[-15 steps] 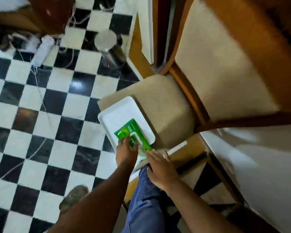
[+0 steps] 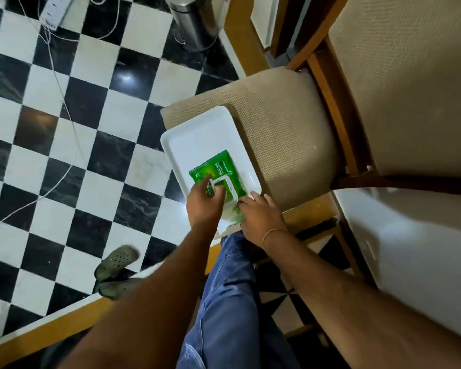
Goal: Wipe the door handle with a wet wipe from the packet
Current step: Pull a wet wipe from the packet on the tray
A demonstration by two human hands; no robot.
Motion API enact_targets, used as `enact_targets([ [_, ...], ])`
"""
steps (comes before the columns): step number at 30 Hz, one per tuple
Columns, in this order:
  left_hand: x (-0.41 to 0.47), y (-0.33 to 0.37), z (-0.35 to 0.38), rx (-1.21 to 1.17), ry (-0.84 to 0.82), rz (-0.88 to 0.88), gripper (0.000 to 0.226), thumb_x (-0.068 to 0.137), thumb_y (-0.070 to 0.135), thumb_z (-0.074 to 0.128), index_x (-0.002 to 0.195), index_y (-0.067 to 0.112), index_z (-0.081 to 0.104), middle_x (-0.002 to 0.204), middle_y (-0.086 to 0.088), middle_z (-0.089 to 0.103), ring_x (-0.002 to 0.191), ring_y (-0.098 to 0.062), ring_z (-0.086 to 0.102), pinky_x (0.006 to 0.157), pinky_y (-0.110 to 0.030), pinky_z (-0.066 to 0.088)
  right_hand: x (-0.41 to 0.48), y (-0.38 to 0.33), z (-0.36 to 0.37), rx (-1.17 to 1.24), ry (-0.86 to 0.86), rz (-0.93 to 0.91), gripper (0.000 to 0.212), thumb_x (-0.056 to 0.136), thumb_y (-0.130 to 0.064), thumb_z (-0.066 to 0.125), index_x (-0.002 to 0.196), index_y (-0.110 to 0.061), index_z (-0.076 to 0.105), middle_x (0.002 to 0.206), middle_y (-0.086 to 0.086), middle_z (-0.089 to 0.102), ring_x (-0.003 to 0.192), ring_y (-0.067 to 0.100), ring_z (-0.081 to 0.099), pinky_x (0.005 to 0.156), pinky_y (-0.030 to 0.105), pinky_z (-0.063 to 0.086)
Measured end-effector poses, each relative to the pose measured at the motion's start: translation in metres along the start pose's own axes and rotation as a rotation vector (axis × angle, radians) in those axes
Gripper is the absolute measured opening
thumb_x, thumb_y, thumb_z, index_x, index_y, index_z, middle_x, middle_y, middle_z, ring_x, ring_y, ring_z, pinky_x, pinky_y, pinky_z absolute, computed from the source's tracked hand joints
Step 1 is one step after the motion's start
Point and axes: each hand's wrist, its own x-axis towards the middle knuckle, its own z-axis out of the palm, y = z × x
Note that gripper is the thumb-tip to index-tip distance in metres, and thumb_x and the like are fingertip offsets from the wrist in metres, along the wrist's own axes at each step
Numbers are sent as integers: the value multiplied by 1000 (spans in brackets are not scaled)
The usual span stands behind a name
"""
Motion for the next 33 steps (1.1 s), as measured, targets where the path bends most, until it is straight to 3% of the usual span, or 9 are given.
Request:
enact_targets([
  [3, -3, -16, -7, -208, 56, -96, 44, 102, 32, 61, 145, 32, 69, 119, -2, 81, 85, -2, 74, 82, -30, 64, 8, -7, -6, 52, 141, 86, 20, 98, -25, 61, 114, -23, 74, 125, -3, 72, 134, 26, 56, 120, 45, 39],
  [5, -7, -25, -11, -166, 80, -96, 40, 99, 34, 54, 127, 60, 67, 100, 18, 76, 75, 11, 68, 69, -19, 52, 17, -15, -7, 93, 289, 109, 16, 96, -24, 65, 107, -18, 75, 111, 4, 75, 111, 32, 65, 98, 45, 50],
  [8, -7, -33, -12, -22, 21, -80, 34, 97, 37, 47, 124, 55, 57, 84, 16, 68, 76, -2, 66, 64, -27, 45, 34, -26, -2, 96, 339, 88, 21, 94, -28, 70, 111, -16, 74, 115, 8, 71, 108, 36, 64, 86, 47, 51],
  [12, 0, -36, -11, -12, -76, -84, 44, 98, 38, 42, 136, 26, 60, 103, -17, 77, 90, -41, 74, 78, -50, 63, 58, -34, 7, 10, 261, 51, 21, 98, -31, 66, 115, -20, 70, 134, 4, 64, 123, 32, 58, 92, 45, 47],
  [16, 7, -34, -8, 109, -78, -33, 55, 99, 38, 39, 150, 21, 52, 111, -22, 77, 96, -44, 73, 81, -47, 59, 64, -37, 7, 149, 327, 107, 11, 101, -24, 64, 99, -18, 73, 123, 4, 68, 114, 32, 63, 89, 44, 48],
  [20, 12, -26, -5, 352, -44, -45, 64, 107, 31, 43, 169, 21, 31, 114, -24, 77, 101, -47, 74, 79, -44, 54, 44, -41, -19, 591, 556, 89, 8, 99, -10, 72, 91, -10, 71, 101, 8, 69, 92, 30, 68, 75, 42, 58],
  [27, -2, -5, -17, 571, -60, -27, 78, 105, 57, 42, 174, 33, 12, 123, -18, 78, 104, -42, 77, 85, -48, 58, -46, -27, -78, 1126, 879, 299, 17, 106, -3, 64, 103, -19, 63, 93, -13, 68, 87, -8, 67, 80, 3, 51],
  [30, -32, 22, -32, 546, 60, 146, 78, 104, 62, 44, 172, 34, 18, 144, -10, 70, 103, -41, 78, 79, -44, 58, -104, -7, -95, 1217, 871, 340, 3, 105, 1, 66, 103, -1, 66, 95, -2, 72, 88, -5, 71, 82, 6, 56],
  [33, -82, 73, -39, 424, 12, 554, 59, 105, 34, 53, 163, 32, 41, 146, -6, 64, 111, -36, 73, 81, -45, 61, -176, 10, -115, 1289, 900, 408, 4, 104, -1, 69, 107, 1, 68, 99, 1, 76, 92, 5, 76, 83, 13, 62],
])
